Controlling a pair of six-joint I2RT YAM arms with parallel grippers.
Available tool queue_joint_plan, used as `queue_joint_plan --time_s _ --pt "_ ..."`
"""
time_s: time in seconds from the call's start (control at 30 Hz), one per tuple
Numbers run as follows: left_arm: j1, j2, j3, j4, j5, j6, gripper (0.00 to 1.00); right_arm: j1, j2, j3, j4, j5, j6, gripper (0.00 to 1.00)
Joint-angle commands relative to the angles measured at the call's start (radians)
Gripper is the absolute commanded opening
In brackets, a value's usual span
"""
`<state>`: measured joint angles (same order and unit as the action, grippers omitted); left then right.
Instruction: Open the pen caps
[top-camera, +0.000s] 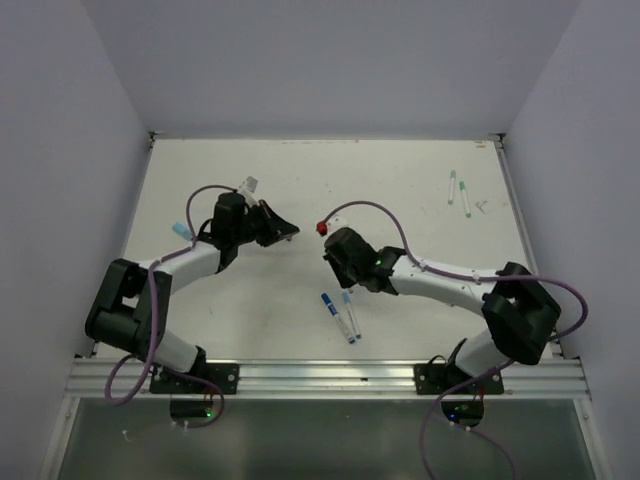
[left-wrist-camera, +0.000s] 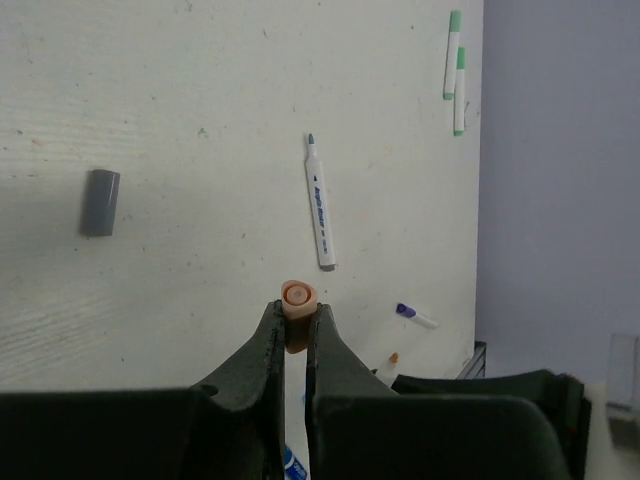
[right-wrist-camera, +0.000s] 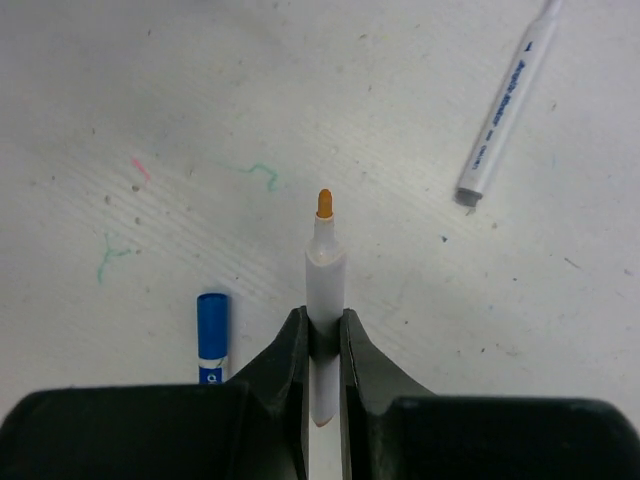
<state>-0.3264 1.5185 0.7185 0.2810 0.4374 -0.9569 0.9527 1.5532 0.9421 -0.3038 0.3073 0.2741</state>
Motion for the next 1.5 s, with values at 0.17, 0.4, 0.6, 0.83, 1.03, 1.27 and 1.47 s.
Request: queue_joint_plan --time_s 0.17,0.4,0.6,0.83,1.03,1.27,1.47 --pt "0.009 -0.207 -0.040 -0.146 -0.285 0.272 0.00 -0.296 -0.089 0.066 -0.076 -0.304 0.033 0.00" --pt "0.009 -0.181 -0.033 -0.210 -0.364 0.349 0.00 -0.459 0.050 0.199 -0.100 -0.419 0.008 0.00" --pt "0.021 -0.078 0.013 -0.232 -0.333 0.362 0.00 -0.483 0.143 0.244 -0.095 -0.334 -0.024 0.00" --pt "0.039 0.075 0.064 -0.250 -0.312 0.362 0.00 -0.483 0.200 0.205 -0.014 -0.261 -0.035 0.00" --pt "0.053 0.158 0.127 -0.276 -0.336 0.362 0.00 -0.483 0.274 0.228 0.040 -0.243 -0.033 0.00" --pt "0.070 0.221 0.186 -0.347 -0.365 0.345 0.00 -0.483 0.349 0.277 0.046 -0.223 -0.021 0.00" --pt "0.072 0.290 0.277 -0.398 -0.359 0.348 0.00 -0.483 0.347 0.282 0.031 -0.235 -0.023 0.08"
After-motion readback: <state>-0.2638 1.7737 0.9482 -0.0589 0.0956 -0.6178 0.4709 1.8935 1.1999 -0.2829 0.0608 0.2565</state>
